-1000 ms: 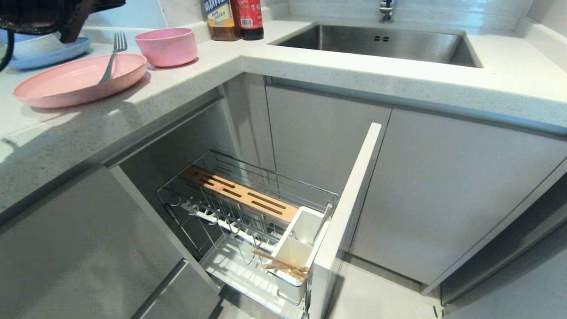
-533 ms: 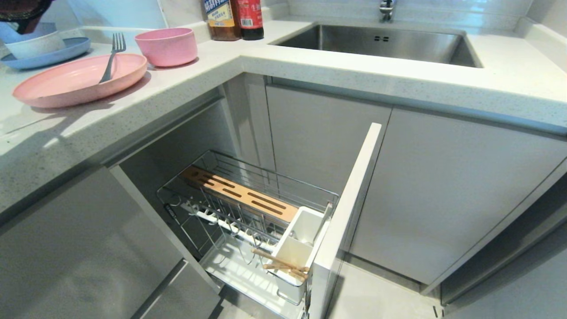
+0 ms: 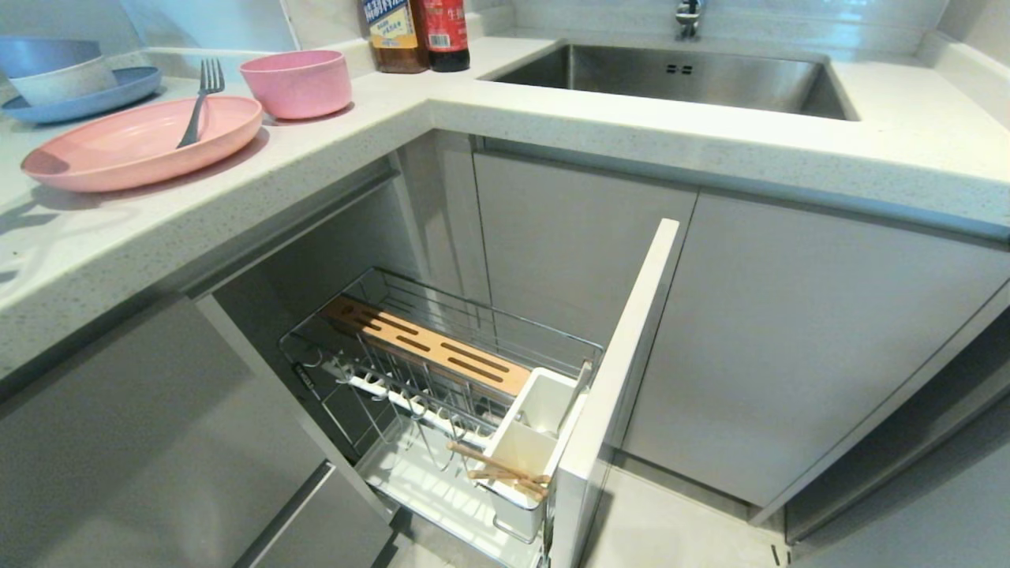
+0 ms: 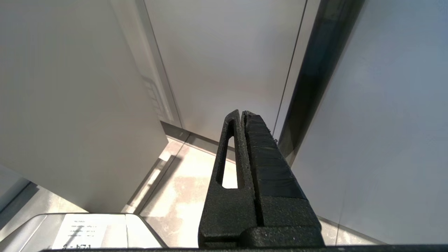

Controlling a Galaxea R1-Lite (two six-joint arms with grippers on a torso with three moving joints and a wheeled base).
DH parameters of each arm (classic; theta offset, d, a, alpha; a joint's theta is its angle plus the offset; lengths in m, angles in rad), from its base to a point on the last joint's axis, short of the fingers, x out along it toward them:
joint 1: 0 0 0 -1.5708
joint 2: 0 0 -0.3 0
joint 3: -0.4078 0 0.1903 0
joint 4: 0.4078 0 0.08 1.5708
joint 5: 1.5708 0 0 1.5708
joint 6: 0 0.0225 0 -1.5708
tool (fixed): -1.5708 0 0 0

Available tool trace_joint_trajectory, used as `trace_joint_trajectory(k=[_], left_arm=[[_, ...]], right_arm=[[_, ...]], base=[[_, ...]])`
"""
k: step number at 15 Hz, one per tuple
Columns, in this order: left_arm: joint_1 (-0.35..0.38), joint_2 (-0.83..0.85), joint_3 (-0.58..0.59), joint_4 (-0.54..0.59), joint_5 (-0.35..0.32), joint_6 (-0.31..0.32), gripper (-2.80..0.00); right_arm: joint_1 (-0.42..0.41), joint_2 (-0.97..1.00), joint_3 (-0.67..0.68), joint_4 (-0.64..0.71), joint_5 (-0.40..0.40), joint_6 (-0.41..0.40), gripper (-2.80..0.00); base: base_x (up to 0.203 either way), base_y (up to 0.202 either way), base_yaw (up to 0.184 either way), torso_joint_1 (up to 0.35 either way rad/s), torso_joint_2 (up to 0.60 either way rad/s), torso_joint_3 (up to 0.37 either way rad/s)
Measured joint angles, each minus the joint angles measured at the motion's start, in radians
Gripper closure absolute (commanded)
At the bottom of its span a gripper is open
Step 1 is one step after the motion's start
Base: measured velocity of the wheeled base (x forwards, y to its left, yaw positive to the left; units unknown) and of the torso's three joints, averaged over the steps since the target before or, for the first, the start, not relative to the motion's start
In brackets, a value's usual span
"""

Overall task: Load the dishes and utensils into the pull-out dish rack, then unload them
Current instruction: Pick up the fork and place it in the cupboard

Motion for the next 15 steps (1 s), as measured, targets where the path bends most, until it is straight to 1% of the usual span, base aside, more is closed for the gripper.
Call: trace_joint_trajectory(k=[1,2,3,5,7,9,10,12,15], left_arm=[[0.007,0.003,0.0,0.041,-0.017,0.05,-2.8],[0.008,0.006,0.001,0.067,-0.023,0.082,-2.8],[-0.009,0.009,0.001,0.083,-0.022,0.098,-2.8],[-0.082,0.013,0.001,0.131,0.002,0.133,-2.8],[-0.171,0.021,0.003,0.158,0.081,0.149,-2.8],[-0.256,0.031,0.004,0.168,0.187,0.153,-2.8],[-0.279,0.038,0.004,0.17,0.23,0.154,-2.8],[-0.295,0.052,-0.001,0.164,0.29,0.156,-2.8],[-0.302,0.074,-0.006,0.163,0.331,0.182,-2.8]], right_arm=[[0.0,0.0,0.0,0.0,0.0,0.0,0.0],[0.0,0.0,0.0,0.0,0.0,0.0,0.0],[0.0,0.0,0.0,0.0,0.0,0.0,0.0],[0.0,0.0,0.0,0.0,0.0,0.0,0.0],[0.0,0.0,0.0,0.0,0.0,0.0,0.0],[0.0,0.0,0.0,0.0,0.0,0.0,0.0],[0.0,0.0,0.0,0.0,0.0,0.0,0.0],[0.0,0.0,0.0,0.0,0.0,0.0,0.0],[0.0,0.0,0.0,0.0,0.0,0.0,0.0]], base=[[0.0,0.0,0.0,0.0,0.0,0.0],[0.0,0.0,0.0,0.0,0.0,0.0],[0.0,0.0,0.0,0.0,0.0,0.0],[0.0,0.0,0.0,0.0,0.0,0.0],[0.0,0.0,0.0,0.0,0.0,0.0],[0.0,0.0,0.0,0.0,0.0,0.0],[0.0,0.0,0.0,0.0,0.0,0.0],[0.0,0.0,0.0,0.0,0.0,0.0],[0.0,0.0,0.0,0.0,0.0,0.0]])
